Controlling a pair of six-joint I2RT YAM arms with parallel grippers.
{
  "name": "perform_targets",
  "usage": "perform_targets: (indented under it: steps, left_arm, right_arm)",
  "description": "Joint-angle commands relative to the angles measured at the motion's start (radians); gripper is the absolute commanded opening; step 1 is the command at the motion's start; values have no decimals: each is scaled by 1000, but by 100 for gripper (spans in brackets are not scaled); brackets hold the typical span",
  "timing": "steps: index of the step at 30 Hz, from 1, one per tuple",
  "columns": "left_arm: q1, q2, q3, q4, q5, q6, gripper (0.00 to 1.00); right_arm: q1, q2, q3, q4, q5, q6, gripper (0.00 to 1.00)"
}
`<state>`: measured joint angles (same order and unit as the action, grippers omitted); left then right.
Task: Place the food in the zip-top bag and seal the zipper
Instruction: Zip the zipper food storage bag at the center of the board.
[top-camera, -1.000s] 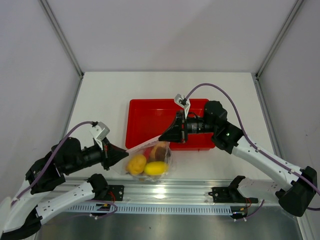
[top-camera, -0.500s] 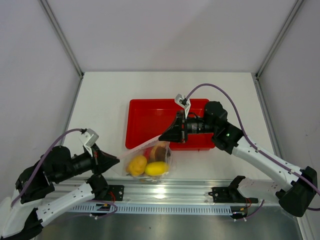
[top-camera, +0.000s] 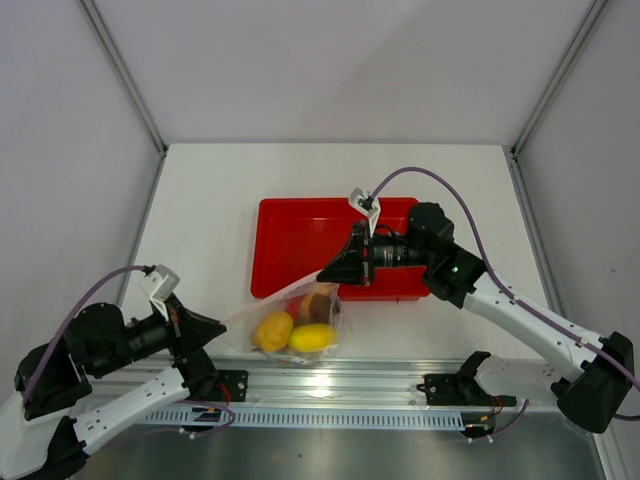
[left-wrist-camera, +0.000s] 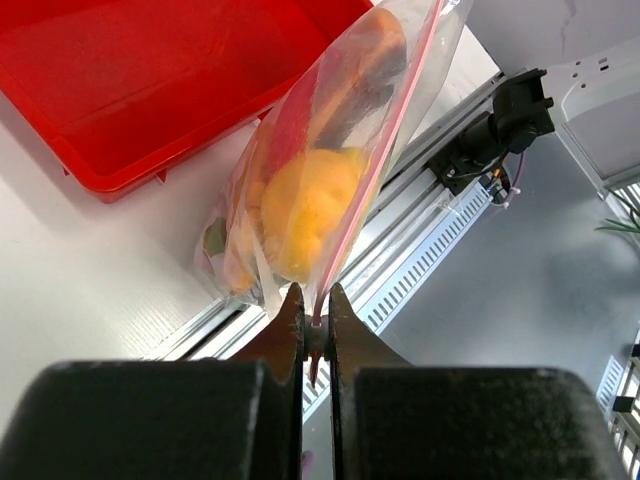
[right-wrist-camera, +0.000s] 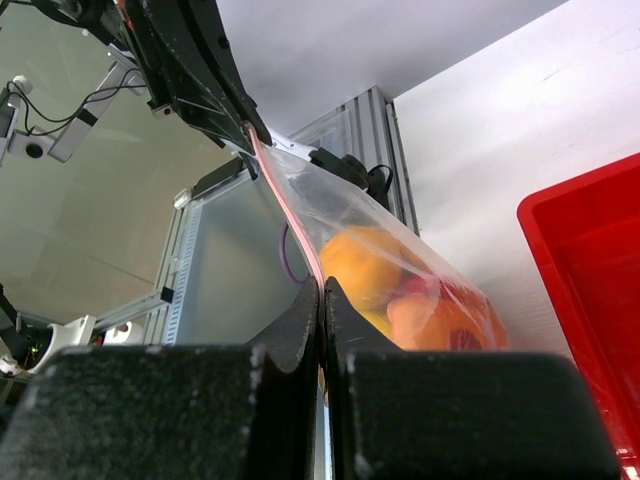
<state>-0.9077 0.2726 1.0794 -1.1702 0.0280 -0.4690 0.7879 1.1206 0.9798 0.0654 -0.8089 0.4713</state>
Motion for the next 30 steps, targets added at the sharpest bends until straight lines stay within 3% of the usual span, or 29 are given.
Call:
perform_targets:
  steps: [1, 8, 16, 22, 30]
  left_arm:
    - [-2, -15, 45, -59, -23, -22, 1]
    - [-3, -23, 154, -100, -131, -30, 1]
    - [-3, -20, 240, -106, -359, -22, 2]
    - [-3, 33, 156, -60, -465, -29, 4]
    - [-3, 99, 123, -55, -737, -72, 8]
  right_arm:
    - [4, 8, 46, 28, 14, -2, 0]
    - [83, 87, 132, 19, 37, -8, 0]
    - [177, 267, 264, 76, 65, -3, 0]
    - [197, 438, 399, 117, 56, 3, 0]
    - [160, 646, 548, 165, -7, 32, 0]
